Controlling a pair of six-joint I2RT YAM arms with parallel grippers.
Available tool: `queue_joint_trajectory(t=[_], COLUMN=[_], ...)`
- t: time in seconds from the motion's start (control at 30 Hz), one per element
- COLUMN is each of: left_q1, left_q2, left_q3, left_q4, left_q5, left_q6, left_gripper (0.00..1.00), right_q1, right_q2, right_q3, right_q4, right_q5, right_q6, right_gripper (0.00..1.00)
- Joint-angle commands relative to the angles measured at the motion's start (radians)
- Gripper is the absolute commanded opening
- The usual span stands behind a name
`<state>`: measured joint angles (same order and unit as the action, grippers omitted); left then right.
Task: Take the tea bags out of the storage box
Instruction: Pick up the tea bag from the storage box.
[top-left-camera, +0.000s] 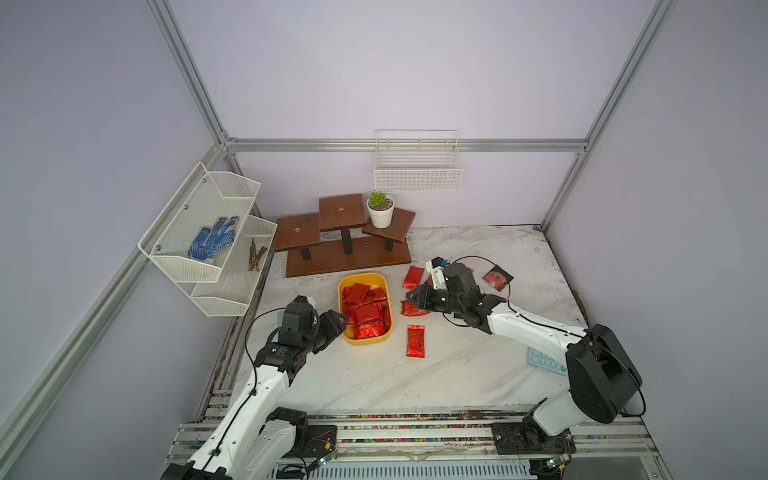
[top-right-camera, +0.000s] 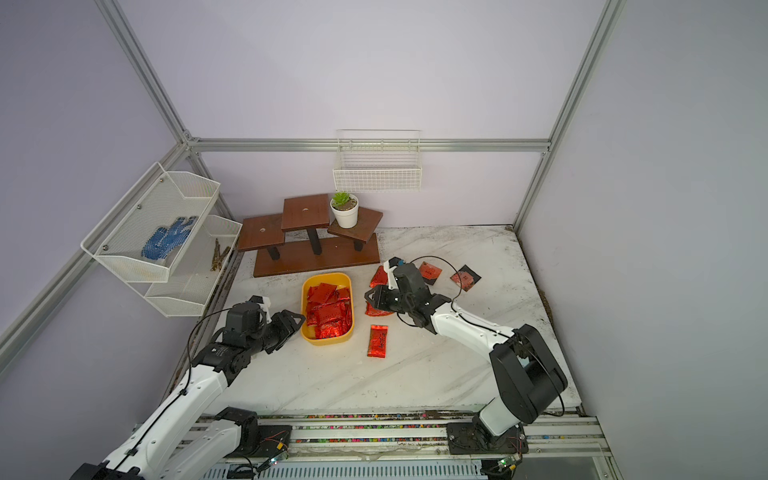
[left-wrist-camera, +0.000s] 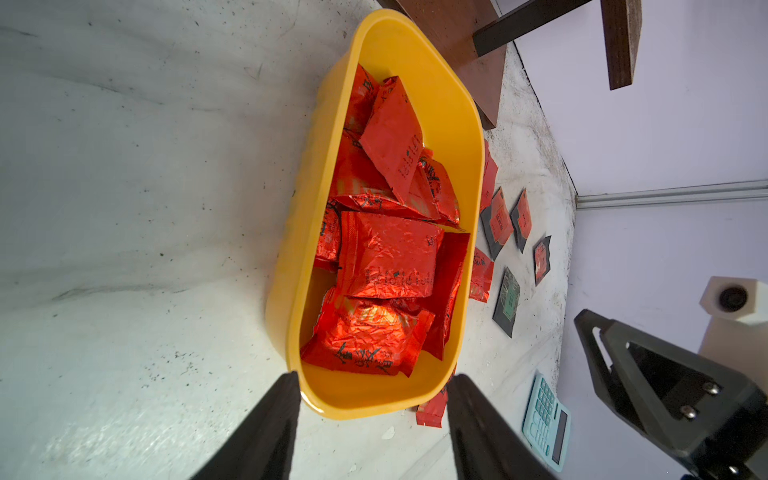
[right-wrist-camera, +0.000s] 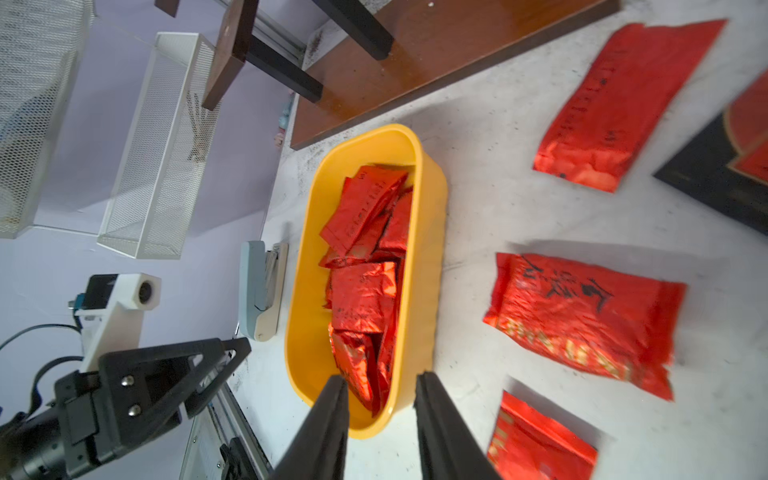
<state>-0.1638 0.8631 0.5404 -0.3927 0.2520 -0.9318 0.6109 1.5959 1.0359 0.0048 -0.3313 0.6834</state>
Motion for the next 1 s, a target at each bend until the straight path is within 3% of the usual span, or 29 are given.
queue_joint_trajectory(t=[0.0,0.57,0.97], left_q1=[0.015,0.043,0.047], left_q2=[-0.031,-0.118,-0.17], left_q3=[-0.015,-0.031,-0.065], left_q4=[-0.004,-0.072,-0.09], left_q5=[0.021,0.02,0.02], left_q6=[0.013,0.01,0.002], left_gripper=[0.6,0.61,0.61], right_q1=[0.037,0.153,0.158], right_q2=[0.071,0.465,0.567], right_q3=[0.1,0.525,0.571], right_q4=[-0.049,-0.095,-0.078], right_q5=[-0.01,-0.002,0.042], right_q6=[-0.016,0.054,0.155], right_gripper=[0.34,0.33,0.37])
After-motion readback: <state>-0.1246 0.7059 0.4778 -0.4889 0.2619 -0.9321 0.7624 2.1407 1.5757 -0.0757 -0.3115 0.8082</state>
